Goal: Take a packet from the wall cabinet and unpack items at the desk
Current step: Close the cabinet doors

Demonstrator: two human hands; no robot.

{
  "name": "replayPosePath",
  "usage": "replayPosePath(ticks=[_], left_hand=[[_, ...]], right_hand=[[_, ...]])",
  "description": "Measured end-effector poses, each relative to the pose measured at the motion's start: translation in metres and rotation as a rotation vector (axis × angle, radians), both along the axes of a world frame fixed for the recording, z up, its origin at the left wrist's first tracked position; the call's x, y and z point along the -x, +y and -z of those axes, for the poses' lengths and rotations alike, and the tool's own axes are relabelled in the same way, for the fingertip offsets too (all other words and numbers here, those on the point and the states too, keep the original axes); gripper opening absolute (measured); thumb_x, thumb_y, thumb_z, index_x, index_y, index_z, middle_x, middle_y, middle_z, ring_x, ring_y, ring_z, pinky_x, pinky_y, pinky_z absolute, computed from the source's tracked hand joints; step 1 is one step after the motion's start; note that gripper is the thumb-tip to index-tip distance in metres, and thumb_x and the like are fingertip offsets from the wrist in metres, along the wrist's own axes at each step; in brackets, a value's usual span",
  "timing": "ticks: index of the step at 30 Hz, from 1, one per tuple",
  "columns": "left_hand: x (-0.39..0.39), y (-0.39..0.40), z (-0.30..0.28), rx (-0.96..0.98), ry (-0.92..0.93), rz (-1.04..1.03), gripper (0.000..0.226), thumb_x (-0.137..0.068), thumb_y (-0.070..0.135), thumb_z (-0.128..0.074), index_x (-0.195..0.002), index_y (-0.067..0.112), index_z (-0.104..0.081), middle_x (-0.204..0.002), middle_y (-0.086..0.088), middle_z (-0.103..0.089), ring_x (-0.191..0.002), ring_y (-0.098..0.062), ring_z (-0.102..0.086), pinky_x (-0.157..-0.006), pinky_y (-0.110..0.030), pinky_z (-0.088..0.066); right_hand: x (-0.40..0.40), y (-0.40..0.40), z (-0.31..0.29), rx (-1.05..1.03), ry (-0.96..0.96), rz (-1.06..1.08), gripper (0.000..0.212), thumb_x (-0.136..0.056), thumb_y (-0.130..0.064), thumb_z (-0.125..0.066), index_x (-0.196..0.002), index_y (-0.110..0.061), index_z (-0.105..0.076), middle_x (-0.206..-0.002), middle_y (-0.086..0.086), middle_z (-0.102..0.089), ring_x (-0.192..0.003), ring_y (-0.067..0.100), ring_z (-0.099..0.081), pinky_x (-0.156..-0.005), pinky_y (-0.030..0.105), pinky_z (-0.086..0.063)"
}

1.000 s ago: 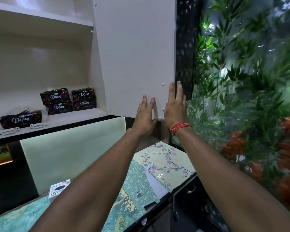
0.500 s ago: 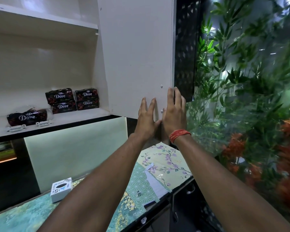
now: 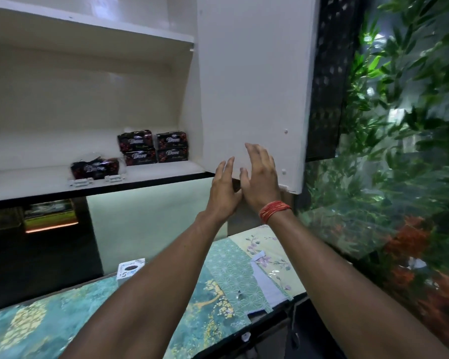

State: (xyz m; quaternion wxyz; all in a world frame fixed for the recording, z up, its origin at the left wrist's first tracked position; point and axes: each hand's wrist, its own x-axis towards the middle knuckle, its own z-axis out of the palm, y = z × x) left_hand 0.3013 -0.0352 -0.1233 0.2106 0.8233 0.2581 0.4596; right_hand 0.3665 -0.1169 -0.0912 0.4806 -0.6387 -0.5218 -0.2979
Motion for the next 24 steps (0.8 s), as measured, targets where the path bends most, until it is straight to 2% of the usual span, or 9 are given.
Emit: replayPosePath(ticks=[5,9,11,15,17,20,22,24], left_hand=[[0.066,0.037,-0.006,0.059,-0.052,-0.154,0.073,-0.091,0.023,-0.068,-0.153,0.017,-0.031,-0.156,-0.01,-0.037,-0.145,-0.024,-0.033,-0.118,-0.037,-0.03],[0.129,0.069,-0.011,0.125,-0.176,-0.31,0.06,-0.091,0.023,-0.068,-0.145,0.019,-0.043,-0.141,-0.009,-0.054,-0.128,-0.023,-0.052,-0.106,-0.04,-0.045],[0.163,0.083,-0.01,0.147,-0.229,-0.383,0.054,-0.092,0.023,-0.066,-0.143,0.02,-0.046,-0.133,-0.007,-0.059,-0.12,-0.02,-0.056,-0.099,-0.034,-0.048],[0.227,0.116,-0.016,0.147,-0.316,-0.528,0.044,-0.094,0.019,-0.064,-0.136,0.017,-0.053,-0.118,-0.001,-0.065,-0.112,-0.015,-0.06,-0.087,-0.021,-0.045],[0.254,0.138,-0.026,0.143,-0.39,-0.596,0.037,-0.095,0.018,-0.062,-0.132,0.018,-0.056,-0.108,0.003,-0.064,-0.104,-0.012,-0.06,-0.085,-0.021,-0.045],[0.287,0.181,-0.041,0.195,-0.391,-0.679,0.033,-0.097,0.024,-0.058,-0.129,0.017,-0.057,-0.114,-0.003,-0.066,-0.103,-0.016,-0.061,-0.089,-0.027,-0.047],[0.301,0.215,-0.053,0.29,-0.272,-0.722,0.039,-0.099,0.032,-0.053,-0.133,0.014,-0.054,-0.13,-0.008,-0.062,-0.118,-0.025,-0.058,-0.101,-0.035,-0.046],[0.304,0.236,-0.062,0.438,-0.113,-0.703,0.052,-0.1,0.039,-0.046,-0.14,0.007,-0.046,-0.141,-0.013,-0.053,-0.127,-0.031,-0.052,-0.103,-0.036,-0.042]], right_hand=[[0.034,0.057,0.0,0.035,0.196,-0.207,0.053,-0.089,-0.012,-0.057,-0.14,-0.012,-0.043,-0.14,0.011,-0.049,-0.126,0.028,-0.048,-0.107,0.038,-0.04],[0.079,0.113,0.005,0.034,0.29,-0.431,0.051,-0.086,-0.016,-0.062,-0.134,-0.013,-0.048,-0.132,0.009,-0.054,-0.114,0.024,-0.057,-0.096,0.04,-0.05],[0.107,0.141,0.008,0.055,0.353,-0.551,0.048,-0.085,-0.017,-0.064,-0.131,-0.014,-0.051,-0.129,0.007,-0.056,-0.109,0.021,-0.058,-0.091,0.035,-0.052],[0.156,0.198,0.01,0.14,0.452,-0.692,0.038,-0.086,-0.02,-0.066,-0.123,-0.014,-0.056,-0.124,0.006,-0.061,-0.107,0.018,-0.059,-0.087,0.027,-0.048],[0.171,0.231,0.005,0.172,0.446,-0.705,0.035,-0.087,-0.021,-0.066,-0.12,-0.013,-0.059,-0.12,0.006,-0.064,-0.108,0.018,-0.06,-0.09,0.027,-0.048],[0.184,0.283,-0.007,0.239,0.429,-0.609,0.035,-0.087,-0.028,-0.065,-0.117,-0.01,-0.06,-0.116,0.01,-0.066,-0.108,0.025,-0.06,-0.095,0.037,-0.05],[0.189,0.318,-0.019,0.348,0.427,-0.492,0.041,-0.089,-0.038,-0.06,-0.115,-0.007,-0.059,-0.114,0.013,-0.066,-0.108,0.031,-0.059,-0.093,0.04,-0.05],[0.19,0.34,-0.027,0.514,0.449,-0.422,0.048,-0.089,-0.048,-0.053,-0.111,-0.006,-0.059,-0.113,0.014,-0.065,-0.109,0.036,-0.058,-0.093,0.041,-0.049]])
